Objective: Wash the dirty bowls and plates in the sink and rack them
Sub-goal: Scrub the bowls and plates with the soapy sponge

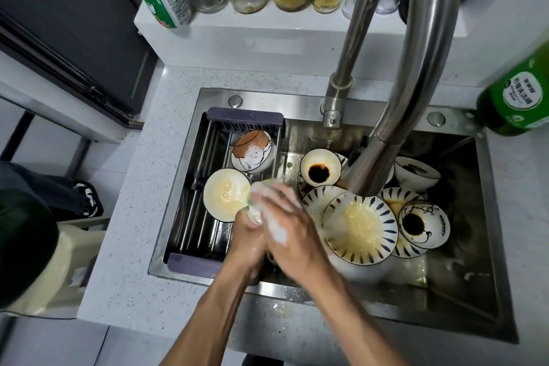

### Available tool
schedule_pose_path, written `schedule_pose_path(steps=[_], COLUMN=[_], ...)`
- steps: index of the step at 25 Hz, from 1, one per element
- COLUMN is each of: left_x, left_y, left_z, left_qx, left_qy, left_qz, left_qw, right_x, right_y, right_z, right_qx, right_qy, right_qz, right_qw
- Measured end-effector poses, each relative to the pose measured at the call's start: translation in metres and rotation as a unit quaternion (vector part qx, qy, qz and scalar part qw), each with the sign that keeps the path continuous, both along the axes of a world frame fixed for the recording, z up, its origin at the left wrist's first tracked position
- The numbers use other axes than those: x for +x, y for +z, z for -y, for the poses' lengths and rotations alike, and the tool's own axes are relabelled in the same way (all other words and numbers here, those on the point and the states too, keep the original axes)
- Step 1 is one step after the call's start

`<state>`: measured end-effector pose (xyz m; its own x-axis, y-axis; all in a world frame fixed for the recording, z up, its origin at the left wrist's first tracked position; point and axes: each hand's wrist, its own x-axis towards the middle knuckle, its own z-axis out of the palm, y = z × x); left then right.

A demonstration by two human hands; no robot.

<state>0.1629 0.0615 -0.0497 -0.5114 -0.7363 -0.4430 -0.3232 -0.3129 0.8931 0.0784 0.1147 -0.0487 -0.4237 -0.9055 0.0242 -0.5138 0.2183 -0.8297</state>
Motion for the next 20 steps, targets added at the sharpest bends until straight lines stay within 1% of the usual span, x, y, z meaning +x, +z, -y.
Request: schedule_pose_path(steps=[1,2,3,4,5,6,7,8,9,10,12,13,14,15,16,17,18,19,20], left_x=[0.0,0.002,0.003,0.005,0.006,0.009,0.013,0.018,0.024,0.029,0.031,0.026,0.019,0.012,0.006,0.002,0.0,-0.002,-0.001], left_y=[0.0,-0.001,0.001,-0.002,-0.003,-0.006,-0.009,-0.014,-0.021,-0.024,-0.023,-0.015,-0.011,-0.005,0.0,0.001,0.001,0.001,0.0], left_z=[0.002,0.001,0.0,0.001,0.003,0.011,0.017,0.019,0.016,0.009,-0.011,-0.019,-0.023,-0.022,-0.016,-0.008,0.0,0.006,0.011], left_qx=[-0.032,-0.061,-0.115,-0.206,-0.348,-0.471,-0.55,-0.591,-0.602,-0.572,-0.462,-0.392,-0.326,-0.288,-0.263,-0.233,-0.186,-0.123,-0.066], left_qy=[-0.031,-0.078,-0.135,-0.185,-0.237,-0.28,-0.314,-0.32,-0.305,-0.266,-0.153,-0.08,-0.001,0.081,0.152,0.196,0.205,0.19,0.168], left_qz=[0.005,0.021,0.04,0.061,0.102,0.129,0.132,0.142,0.148,0.153,0.145,0.13,0.108,0.095,0.103,0.118,0.139,0.161,0.182], left_qw=[0.999,0.995,0.983,0.959,0.901,0.826,0.762,0.727,0.723,0.761,0.862,0.907,0.939,0.95,0.947,0.945,0.951,0.961,0.967], right_x=[0.002,-0.003,-0.01,-0.017,-0.02,-0.017,-0.009,-0.003,0.002,0.006,0.01,0.014,0.019,0.024,0.026,0.024,0.018,0.009,0.0], right_y=[0.001,0.0,0.0,-0.002,-0.003,-0.004,-0.011,-0.014,-0.021,-0.025,-0.037,-0.039,-0.041,-0.046,-0.048,-0.049,-0.045,-0.041,-0.035], right_z=[-0.001,0.001,0.004,0.007,0.006,0.005,0.002,-0.001,-0.001,0.003,0.012,0.015,0.015,0.013,0.013,0.015,0.019,0.022,0.026], right_qx=[-0.023,-0.011,0.021,0.057,0.077,0.088,0.091,0.08,0.065,0.052,0.038,0.048,0.064,0.078,0.091,0.098,0.102,0.119,0.149], right_qy=[0.008,-0.024,-0.082,-0.124,-0.165,-0.217,-0.28,-0.345,-0.397,-0.431,-0.474,-0.48,-0.482,-0.483,-0.485,-0.484,-0.477,-0.453,-0.411], right_qz=[-0.025,0.007,0.083,0.184,0.277,0.344,0.396,0.43,0.44,0.449,0.485,0.499,0.508,0.517,0.527,0.525,0.503,0.444,0.346], right_qw=[0.999,1.0,0.993,0.973,0.943,0.909,0.87,0.831,0.803,0.781,0.734,0.72,0.711,0.702,0.692,0.693,0.713,0.764,0.83])
